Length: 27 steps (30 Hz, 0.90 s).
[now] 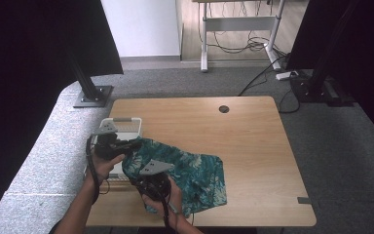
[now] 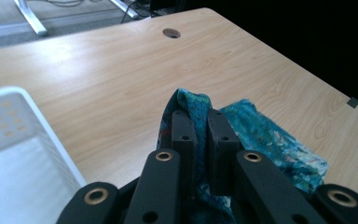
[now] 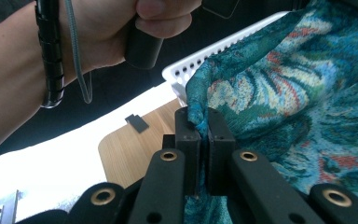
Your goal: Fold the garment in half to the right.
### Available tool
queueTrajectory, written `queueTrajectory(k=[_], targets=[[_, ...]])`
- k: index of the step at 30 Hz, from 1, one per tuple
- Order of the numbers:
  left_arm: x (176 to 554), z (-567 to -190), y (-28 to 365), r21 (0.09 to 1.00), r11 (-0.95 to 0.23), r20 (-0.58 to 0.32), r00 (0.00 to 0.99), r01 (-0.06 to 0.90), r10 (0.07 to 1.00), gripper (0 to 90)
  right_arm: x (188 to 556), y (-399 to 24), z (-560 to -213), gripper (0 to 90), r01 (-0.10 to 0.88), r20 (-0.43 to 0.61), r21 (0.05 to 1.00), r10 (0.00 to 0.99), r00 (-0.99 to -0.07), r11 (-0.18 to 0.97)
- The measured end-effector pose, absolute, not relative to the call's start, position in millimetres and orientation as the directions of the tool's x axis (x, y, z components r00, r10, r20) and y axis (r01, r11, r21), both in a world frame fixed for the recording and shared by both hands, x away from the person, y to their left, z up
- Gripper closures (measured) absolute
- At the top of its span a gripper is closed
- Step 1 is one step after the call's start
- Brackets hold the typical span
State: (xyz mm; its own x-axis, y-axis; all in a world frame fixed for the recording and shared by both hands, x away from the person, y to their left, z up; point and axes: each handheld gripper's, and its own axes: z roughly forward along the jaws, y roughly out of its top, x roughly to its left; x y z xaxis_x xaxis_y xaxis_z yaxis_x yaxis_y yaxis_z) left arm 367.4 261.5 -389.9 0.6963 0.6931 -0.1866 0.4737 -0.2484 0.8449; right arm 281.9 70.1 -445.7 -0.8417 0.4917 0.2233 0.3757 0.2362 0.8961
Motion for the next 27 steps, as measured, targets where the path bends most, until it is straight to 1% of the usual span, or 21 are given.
queueTrajectory(k=[4,27], targets=[[366,-387,258,0.847,-0.252,-0.182,0.701,0.468,0.690,83.0,281,65,-441,86.3,0.371,0.227,0.903,0.495,-0.839,0.215],[372,-401,229,0.834,-0.272,-0.191,0.712,0.481,0.675,82.8,280,33,-449,86.1,0.392,0.237,0.900,0.541,-0.807,0.191]])
